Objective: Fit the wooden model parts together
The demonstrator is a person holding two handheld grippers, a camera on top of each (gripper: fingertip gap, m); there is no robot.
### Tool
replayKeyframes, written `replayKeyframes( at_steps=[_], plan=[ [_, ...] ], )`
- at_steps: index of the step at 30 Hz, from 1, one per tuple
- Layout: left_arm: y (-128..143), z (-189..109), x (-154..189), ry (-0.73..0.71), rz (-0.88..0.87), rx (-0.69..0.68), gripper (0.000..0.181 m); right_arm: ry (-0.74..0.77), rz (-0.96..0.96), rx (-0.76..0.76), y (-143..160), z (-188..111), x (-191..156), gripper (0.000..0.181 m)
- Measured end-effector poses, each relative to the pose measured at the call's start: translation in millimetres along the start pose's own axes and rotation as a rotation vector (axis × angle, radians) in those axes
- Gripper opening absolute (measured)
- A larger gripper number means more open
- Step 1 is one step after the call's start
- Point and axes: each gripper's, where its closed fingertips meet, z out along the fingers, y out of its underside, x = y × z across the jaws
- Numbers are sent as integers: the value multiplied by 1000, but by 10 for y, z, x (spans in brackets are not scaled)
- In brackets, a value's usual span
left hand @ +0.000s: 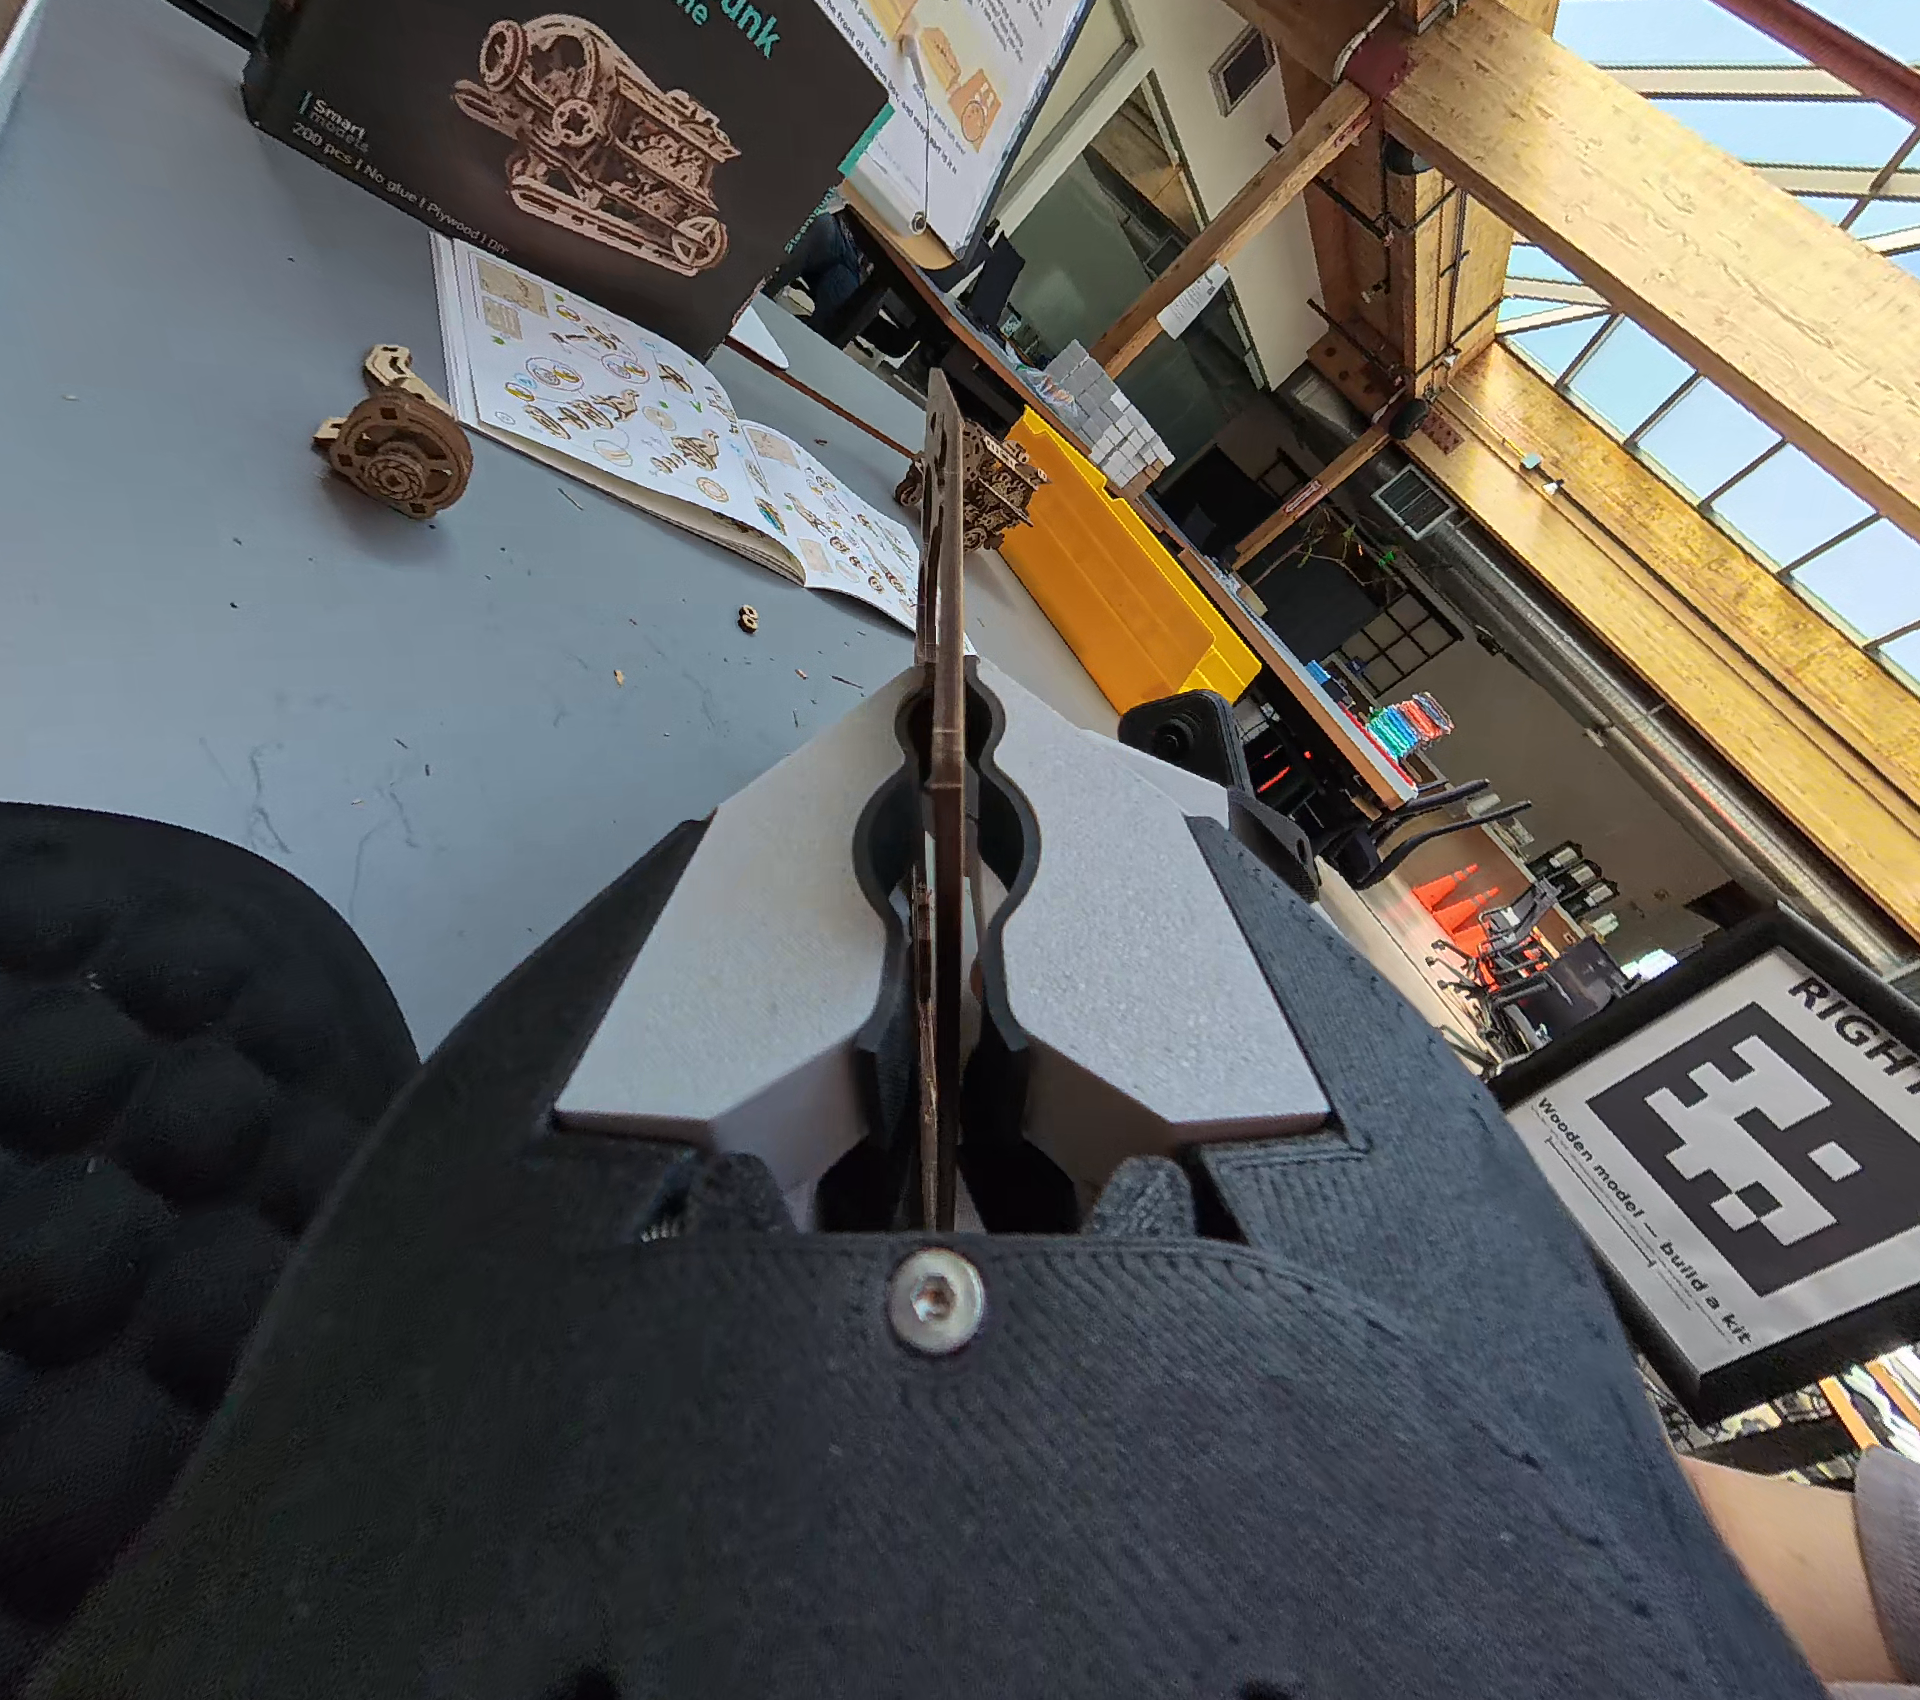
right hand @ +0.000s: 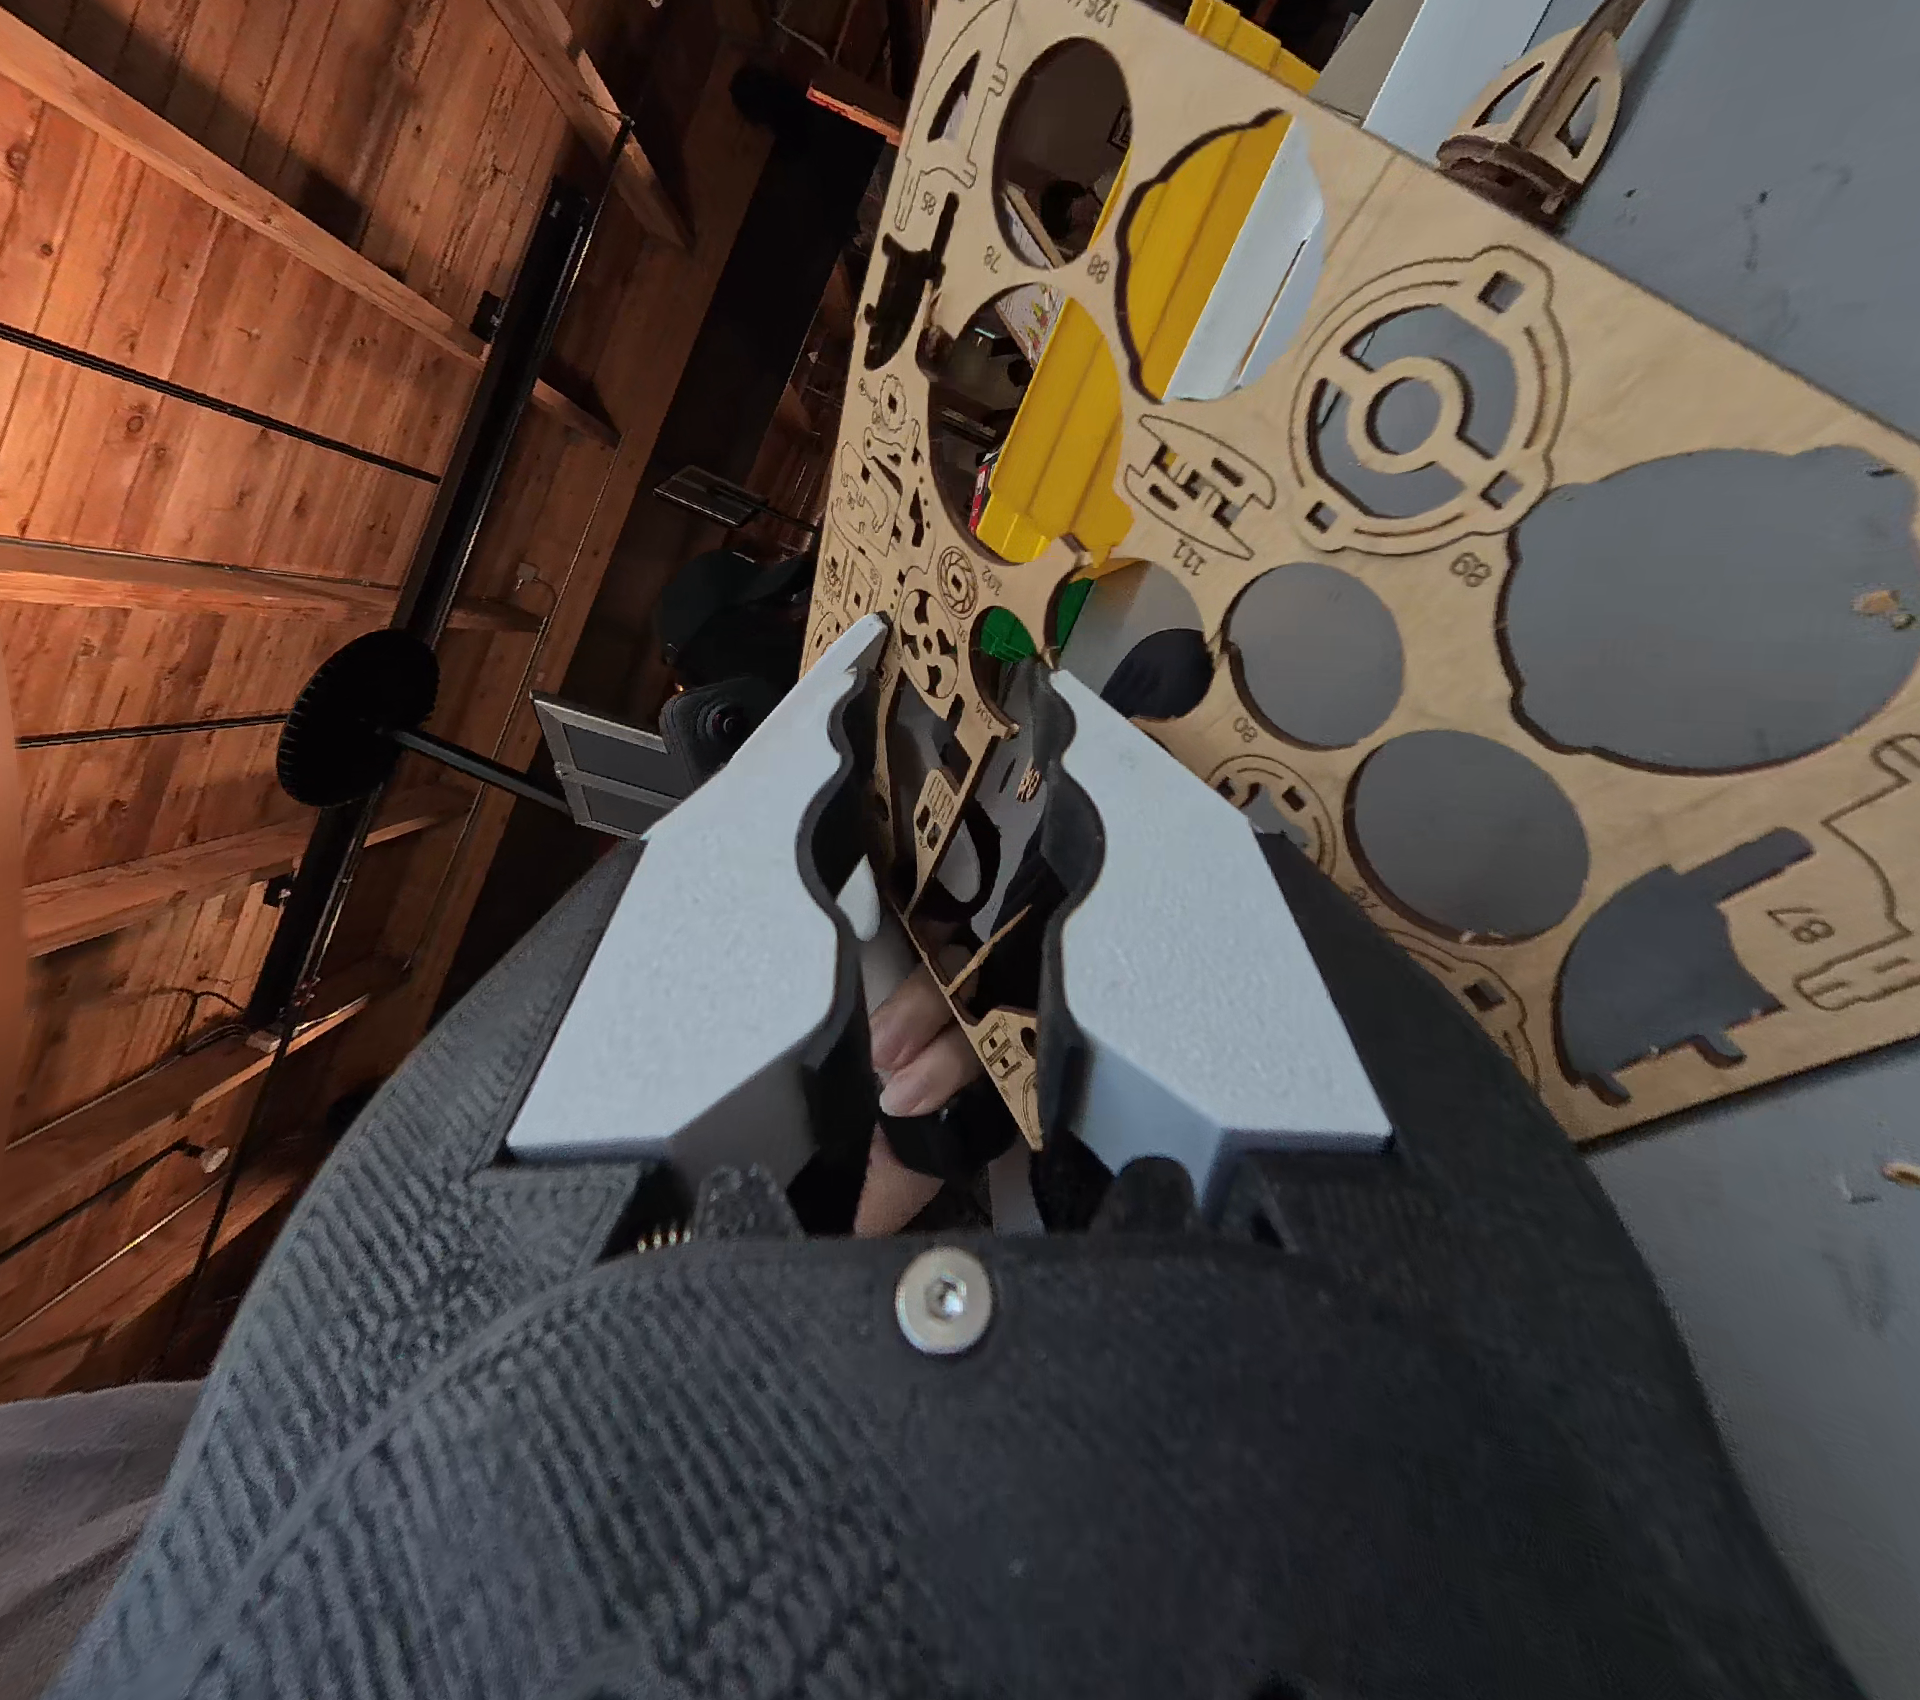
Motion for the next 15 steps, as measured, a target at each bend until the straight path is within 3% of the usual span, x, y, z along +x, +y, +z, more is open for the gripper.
replayKeyframes(
  at_steps=[6,8,15],
  plan=[
    [12,-6,6,23,-29,0,1,-68,44,0,-13,91,-28,24],
    [23,-8,-15,33,-47,-3,1,-85,75,7,-25,104,-20,11],
    [80,-39,-3,139,-145,-139,14,-66,52,-16,-10,83,47,5]
  ],
)
